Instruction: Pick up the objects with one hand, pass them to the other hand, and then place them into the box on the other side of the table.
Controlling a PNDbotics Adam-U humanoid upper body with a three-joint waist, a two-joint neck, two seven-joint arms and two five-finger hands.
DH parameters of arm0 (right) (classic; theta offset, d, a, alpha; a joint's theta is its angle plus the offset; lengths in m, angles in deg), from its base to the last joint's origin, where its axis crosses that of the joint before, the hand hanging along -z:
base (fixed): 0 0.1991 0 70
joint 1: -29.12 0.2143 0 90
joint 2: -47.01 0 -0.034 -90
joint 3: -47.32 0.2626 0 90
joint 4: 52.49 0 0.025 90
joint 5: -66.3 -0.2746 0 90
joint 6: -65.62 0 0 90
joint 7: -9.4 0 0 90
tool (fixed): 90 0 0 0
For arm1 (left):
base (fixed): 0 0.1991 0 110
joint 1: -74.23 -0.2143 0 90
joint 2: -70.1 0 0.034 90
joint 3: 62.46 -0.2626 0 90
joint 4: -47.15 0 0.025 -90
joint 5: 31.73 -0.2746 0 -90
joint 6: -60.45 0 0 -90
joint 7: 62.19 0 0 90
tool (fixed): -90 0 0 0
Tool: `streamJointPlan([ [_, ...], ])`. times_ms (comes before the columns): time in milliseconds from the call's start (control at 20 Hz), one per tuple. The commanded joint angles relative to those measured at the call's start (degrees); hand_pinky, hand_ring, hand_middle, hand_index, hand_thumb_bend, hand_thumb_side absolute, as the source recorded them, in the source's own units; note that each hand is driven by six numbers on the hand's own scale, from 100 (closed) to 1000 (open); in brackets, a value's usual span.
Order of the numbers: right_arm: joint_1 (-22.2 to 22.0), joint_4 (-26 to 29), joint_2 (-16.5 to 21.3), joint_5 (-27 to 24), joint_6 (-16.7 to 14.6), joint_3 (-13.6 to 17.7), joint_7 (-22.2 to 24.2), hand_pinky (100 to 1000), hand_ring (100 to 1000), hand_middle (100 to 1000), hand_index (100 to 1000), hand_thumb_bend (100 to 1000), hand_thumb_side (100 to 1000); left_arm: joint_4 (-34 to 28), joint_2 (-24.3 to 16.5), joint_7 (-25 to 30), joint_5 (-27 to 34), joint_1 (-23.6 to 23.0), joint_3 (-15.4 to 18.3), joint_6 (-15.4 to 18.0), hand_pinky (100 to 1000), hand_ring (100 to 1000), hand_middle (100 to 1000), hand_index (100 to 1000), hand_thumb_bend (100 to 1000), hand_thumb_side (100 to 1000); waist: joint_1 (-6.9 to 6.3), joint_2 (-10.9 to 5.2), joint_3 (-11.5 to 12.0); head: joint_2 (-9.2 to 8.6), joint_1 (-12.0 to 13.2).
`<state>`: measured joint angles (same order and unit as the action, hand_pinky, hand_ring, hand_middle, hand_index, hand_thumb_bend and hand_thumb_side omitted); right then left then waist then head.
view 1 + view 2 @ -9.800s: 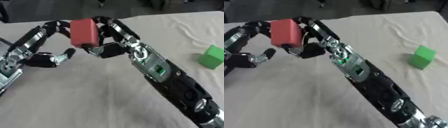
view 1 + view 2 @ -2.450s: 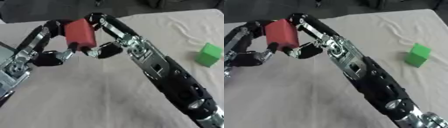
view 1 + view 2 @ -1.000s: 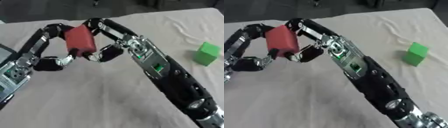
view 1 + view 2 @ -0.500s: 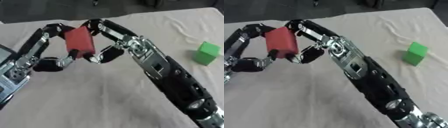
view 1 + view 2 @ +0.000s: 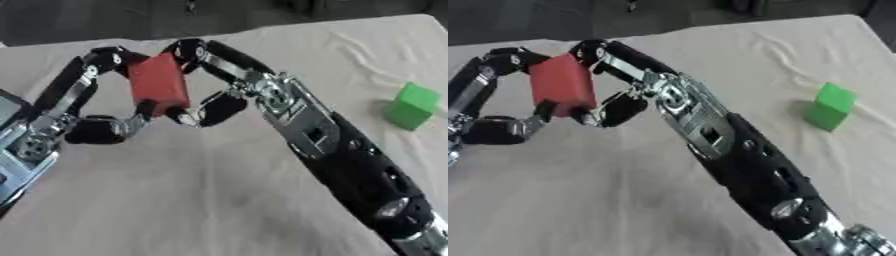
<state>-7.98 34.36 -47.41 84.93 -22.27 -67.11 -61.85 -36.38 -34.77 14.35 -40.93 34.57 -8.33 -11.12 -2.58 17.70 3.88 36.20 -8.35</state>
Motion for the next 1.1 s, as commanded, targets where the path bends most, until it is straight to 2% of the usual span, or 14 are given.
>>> streamJointPlan([
  [50, 0.3, -0.1, 0.5, 0.1, 0.1, -0.7, 1.3, 816, 818, 846, 997, 197, 100, -0.8, -1.7, -0.6, -0.4, 1.6, 1.5, 0.5, 647, 608, 253, 310, 100, 104, -0.02, -1.12, 0.0, 0.07, -0.1],
  [200, 0.4, 0.1, 0.6, 0.0, -0.2, -0.8, 2.9, 821, 819, 847, 999, 309, 100, -0.6, -1.7, -0.8, -0.6, 1.6, 1.5, 0.5, 647, 607, 251, 308, 100, 102, 0.01, -1.16, -0.1, 0.06, -0.1],
  [300, 0.4, 0.1, 0.7, -0.3, -0.3, -0.7, 3.6, 823, 821, 847, 999, 341, 100, -0.6, -1.7, -0.9, -0.8, 1.6, 1.4, 0.6, 646, 605, 249, 307, 100, 100, 0.01, -1.17, -0.1, 0.05, -0.1],
  [650, 0.3, 0.1, 0.8, -0.7, -0.7, -0.3, 3.8, 832, 825, 851, 1000, 190, 100, -0.1, -1.8, -1.2, -1.7, 1.4, 1.6, 1.0, 643, 601, 244, 303, 100, 100, -0.06, -1.15, -0.2, 0.01, -0.2],
  [800, 0.3, 0.1, 0.8, -0.8, -0.9, -0.3, 3.6, 843, 832, 857, 1000, 122, 183, 0.1, -1.8, -1.3, -2.1, 1.4, 1.5, 1.2, 642, 599, 242, 300, 100, 100, -0.05, -1.14, -0.2, 0.06, -0.2],
  [850, 0.3, 0.1, 0.8, -0.8, -1.0, -0.3, 3.6, 844, 833, 858, 1000, 124, 176, 0.1, -1.8, -1.4, -2.2, 1.4, 1.5, 1.3, 641, 598, 242, 300, 100, 100, -0.06, -1.13, -0.2, 0.08, -0.2],
  [900, 0.3, 0.1, 0.8, -0.8, -1.0, -0.3, 3.7, 846, 834, 858, 1000, 165, 100, 0.1, -1.8, -1.5, -2.3, 1.4, 1.5, 1.3, 640, 597, 241, 299, 100, 100, -0.08, -1.12, -0.2, 0.08, -0.2],
  [1000, 0.3, -0.2, 0.8, -0.8, -1.1, -0.4, 4.4, 844, 832, 856, 1000, 327, 100, 0.2, -1.8, -1.6, -2.5, 1.4, 1.5, 1.4, 639, 596, 240, 299, 100, 100, -0.1, -1.1, -0.2, 0.11, -0.2],
  [1100, 0.2, -0.5, 0.7, -1.0, -0.8, -0.3, 5.3, 839, 829, 854, 1000, 196, 100, 0.3, -1.7, -1.8, -2.7, 1.4, 1.5, 1.4, 638, 596, 240, 299, 100, 100, -0.13, -1.07, -0.2, 0.17, -0.2],
])
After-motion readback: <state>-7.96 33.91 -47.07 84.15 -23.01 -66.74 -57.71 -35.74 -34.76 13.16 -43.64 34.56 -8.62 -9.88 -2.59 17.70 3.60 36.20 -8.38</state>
